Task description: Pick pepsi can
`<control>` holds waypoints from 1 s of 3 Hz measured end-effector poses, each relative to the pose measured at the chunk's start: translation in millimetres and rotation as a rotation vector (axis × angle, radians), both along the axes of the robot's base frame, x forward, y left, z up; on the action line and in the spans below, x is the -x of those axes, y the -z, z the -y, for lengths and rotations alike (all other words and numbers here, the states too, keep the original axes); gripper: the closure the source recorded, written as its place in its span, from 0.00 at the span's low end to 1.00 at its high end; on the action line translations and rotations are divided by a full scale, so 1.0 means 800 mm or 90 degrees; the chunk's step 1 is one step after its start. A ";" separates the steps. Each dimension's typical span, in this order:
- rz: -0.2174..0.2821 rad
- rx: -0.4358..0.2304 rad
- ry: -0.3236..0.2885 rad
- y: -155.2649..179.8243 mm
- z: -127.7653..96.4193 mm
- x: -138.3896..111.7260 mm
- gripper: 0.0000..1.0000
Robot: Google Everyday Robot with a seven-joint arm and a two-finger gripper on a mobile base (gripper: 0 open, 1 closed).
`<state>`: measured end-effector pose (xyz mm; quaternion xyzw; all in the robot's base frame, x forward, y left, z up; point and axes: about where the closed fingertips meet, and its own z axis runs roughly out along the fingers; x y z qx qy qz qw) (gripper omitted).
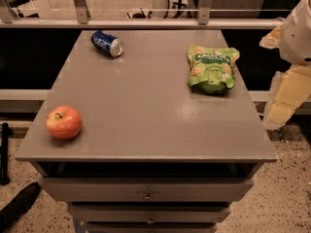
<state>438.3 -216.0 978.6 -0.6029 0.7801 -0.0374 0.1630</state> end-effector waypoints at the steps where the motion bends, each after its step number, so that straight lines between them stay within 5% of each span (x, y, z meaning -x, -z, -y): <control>1: 0.002 -0.001 0.000 -0.001 0.000 0.000 0.00; 2: 0.008 -0.024 0.001 0.013 -0.009 -0.022 0.00; 3: 0.020 -0.078 0.004 0.048 -0.043 -0.086 0.00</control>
Offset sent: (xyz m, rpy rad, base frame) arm 0.0579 0.0225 -0.0410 0.1257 -0.0156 -0.0038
